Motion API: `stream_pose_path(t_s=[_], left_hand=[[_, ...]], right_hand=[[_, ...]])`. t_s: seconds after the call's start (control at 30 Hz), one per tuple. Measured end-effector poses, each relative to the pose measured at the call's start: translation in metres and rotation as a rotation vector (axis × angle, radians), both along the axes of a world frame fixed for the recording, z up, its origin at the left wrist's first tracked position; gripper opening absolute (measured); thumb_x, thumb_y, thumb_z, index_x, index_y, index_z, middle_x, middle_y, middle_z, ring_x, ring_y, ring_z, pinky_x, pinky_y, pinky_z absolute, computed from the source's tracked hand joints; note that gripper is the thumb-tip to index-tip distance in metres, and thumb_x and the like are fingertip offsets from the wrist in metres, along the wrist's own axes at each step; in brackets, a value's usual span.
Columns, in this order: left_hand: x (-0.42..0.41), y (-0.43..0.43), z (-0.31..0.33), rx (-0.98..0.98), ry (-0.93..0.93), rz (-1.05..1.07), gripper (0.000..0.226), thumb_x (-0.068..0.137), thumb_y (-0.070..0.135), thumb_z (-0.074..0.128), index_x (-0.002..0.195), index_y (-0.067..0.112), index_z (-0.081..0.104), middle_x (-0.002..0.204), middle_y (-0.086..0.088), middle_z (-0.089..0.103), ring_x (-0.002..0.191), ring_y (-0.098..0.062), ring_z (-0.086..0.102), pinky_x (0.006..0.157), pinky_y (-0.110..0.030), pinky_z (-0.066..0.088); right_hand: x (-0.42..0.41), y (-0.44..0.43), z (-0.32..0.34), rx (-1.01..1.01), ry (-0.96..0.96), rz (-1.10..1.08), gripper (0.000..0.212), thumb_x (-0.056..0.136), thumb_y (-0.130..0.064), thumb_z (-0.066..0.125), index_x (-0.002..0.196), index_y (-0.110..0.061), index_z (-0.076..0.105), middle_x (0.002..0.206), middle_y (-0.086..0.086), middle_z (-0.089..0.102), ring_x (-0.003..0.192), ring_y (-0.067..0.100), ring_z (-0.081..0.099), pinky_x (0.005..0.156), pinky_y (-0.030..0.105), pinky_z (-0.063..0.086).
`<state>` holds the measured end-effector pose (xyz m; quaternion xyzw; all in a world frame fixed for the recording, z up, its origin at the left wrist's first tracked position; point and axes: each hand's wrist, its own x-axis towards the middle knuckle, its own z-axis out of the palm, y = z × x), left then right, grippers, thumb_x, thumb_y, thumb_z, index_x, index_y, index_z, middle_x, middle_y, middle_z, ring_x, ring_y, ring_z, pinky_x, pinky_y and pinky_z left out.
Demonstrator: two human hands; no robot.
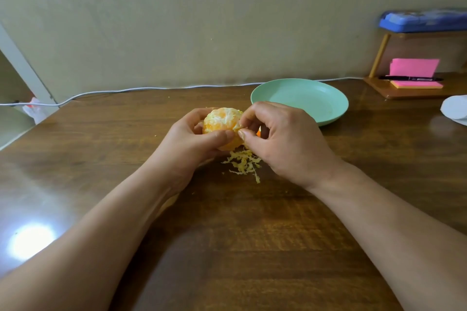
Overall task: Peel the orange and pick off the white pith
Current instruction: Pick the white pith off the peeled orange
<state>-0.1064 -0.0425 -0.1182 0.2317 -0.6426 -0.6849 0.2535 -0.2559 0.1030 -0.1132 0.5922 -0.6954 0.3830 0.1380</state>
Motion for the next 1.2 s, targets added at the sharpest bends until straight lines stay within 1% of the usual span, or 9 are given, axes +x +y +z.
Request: stream_pose_path(t_s=[0.13, 0.27, 0.47, 0.6, 0.77, 0.87, 0.97, 1.07, 1.2], left_hand=[[-0.001, 0.005, 0.002, -0.042, -0.022, 0.035, 0.071, 0.068, 0.024, 0.089, 0.134, 0.018, 0.064, 0.124, -0.015, 0.073, 0.107, -0.03, 0.078, 0.097, -0.049, 0.063], [-0.002, 0.009, 0.002, -0.098, -0.044, 0.07, 0.061, 0.085, 0.014, 0.087, 0.139, 0.019, 0.061, 0.121, -0.011, 0.075, 0.106, -0.027, 0.079, 0.097, -0.048, 0.063], [-0.005, 0.018, 0.0, -0.15, -0.055, 0.161, 0.057, 0.088, 0.02, 0.087, 0.138, 0.021, 0.06, 0.116, -0.008, 0.076, 0.1, -0.024, 0.08, 0.092, -0.048, 0.065], [-0.008, 0.022, 0.0, -0.156, -0.059, 0.224, 0.062, 0.084, 0.028, 0.09, 0.137, 0.024, 0.06, 0.115, -0.005, 0.075, 0.098, -0.02, 0.08, 0.09, -0.046, 0.066], [-0.008, 0.026, 0.003, 0.005, -0.008, 0.183, 0.056, 0.088, 0.021, 0.086, 0.136, 0.019, 0.059, 0.121, -0.009, 0.074, 0.102, -0.023, 0.079, 0.089, -0.041, 0.066], [-0.01, 0.024, 0.004, 0.152, 0.041, 0.149, 0.054, 0.088, 0.016, 0.084, 0.136, 0.013, 0.059, 0.125, -0.013, 0.073, 0.105, -0.025, 0.079, 0.083, -0.036, 0.065], [-0.011, 0.02, 0.003, 0.26, 0.083, 0.104, 0.052, 0.09, 0.014, 0.081, 0.137, 0.008, 0.06, 0.128, -0.015, 0.073, 0.109, -0.027, 0.078, 0.089, -0.041, 0.065], [-0.011, 0.018, 0.003, 0.31, 0.102, 0.058, 0.054, 0.089, 0.014, 0.08, 0.139, 0.006, 0.06, 0.13, -0.017, 0.073, 0.112, -0.029, 0.077, 0.094, -0.045, 0.064], [-0.01, 0.017, 0.004, 0.326, 0.111, 0.013, 0.067, 0.077, 0.019, 0.082, 0.138, 0.005, 0.06, 0.131, -0.018, 0.072, 0.111, -0.028, 0.077, 0.084, -0.038, 0.065]], right_hand=[[0.002, -0.003, -0.001, -0.005, 0.013, -0.005, 0.003, 0.096, -0.024, 0.076, 0.096, -0.022, 0.073, 0.085, -0.013, 0.067, 0.073, 0.005, 0.059, 0.065, 0.02, 0.051], [0.005, -0.006, -0.003, -0.018, 0.046, -0.043, 0.007, 0.094, -0.024, 0.075, 0.091, -0.022, 0.069, 0.082, -0.012, 0.064, 0.072, 0.008, 0.059, 0.062, 0.021, 0.05], [0.011, -0.011, -0.007, -0.105, 0.061, -0.12, 0.014, 0.09, -0.021, 0.074, 0.085, -0.021, 0.061, 0.076, -0.01, 0.058, 0.068, 0.011, 0.054, 0.056, 0.028, 0.047], [0.013, -0.013, -0.008, -0.135, 0.062, -0.15, 0.017, 0.088, -0.019, 0.075, 0.083, -0.021, 0.059, 0.074, -0.009, 0.055, 0.066, 0.012, 0.051, 0.054, 0.021, 0.038], [0.013, -0.013, -0.009, -0.159, 0.027, -0.117, 0.012, 0.09, -0.019, 0.074, 0.088, -0.02, 0.062, 0.077, -0.009, 0.056, 0.069, 0.011, 0.053, 0.056, 0.022, 0.044], [0.011, -0.011, -0.009, -0.176, -0.112, -0.058, 0.01, 0.09, -0.018, 0.074, 0.09, -0.02, 0.064, 0.077, -0.009, 0.06, 0.069, 0.012, 0.057, 0.058, 0.025, 0.05], [0.011, -0.009, -0.008, -0.171, -0.299, -0.005, 0.009, 0.09, -0.016, 0.074, 0.091, -0.02, 0.066, 0.077, -0.009, 0.063, 0.07, 0.013, 0.061, 0.06, 0.024, 0.053], [0.009, -0.009, -0.008, -0.165, -0.527, 0.056, 0.005, 0.092, -0.014, 0.073, 0.092, -0.017, 0.069, 0.079, -0.005, 0.066, 0.073, 0.013, 0.061, 0.063, 0.022, 0.054], [0.004, -0.011, -0.009, -0.17, -0.807, 0.137, 0.004, 0.092, -0.007, 0.071, 0.091, -0.01, 0.07, 0.075, -0.001, 0.061, 0.068, 0.012, 0.055, 0.061, 0.028, 0.051]])
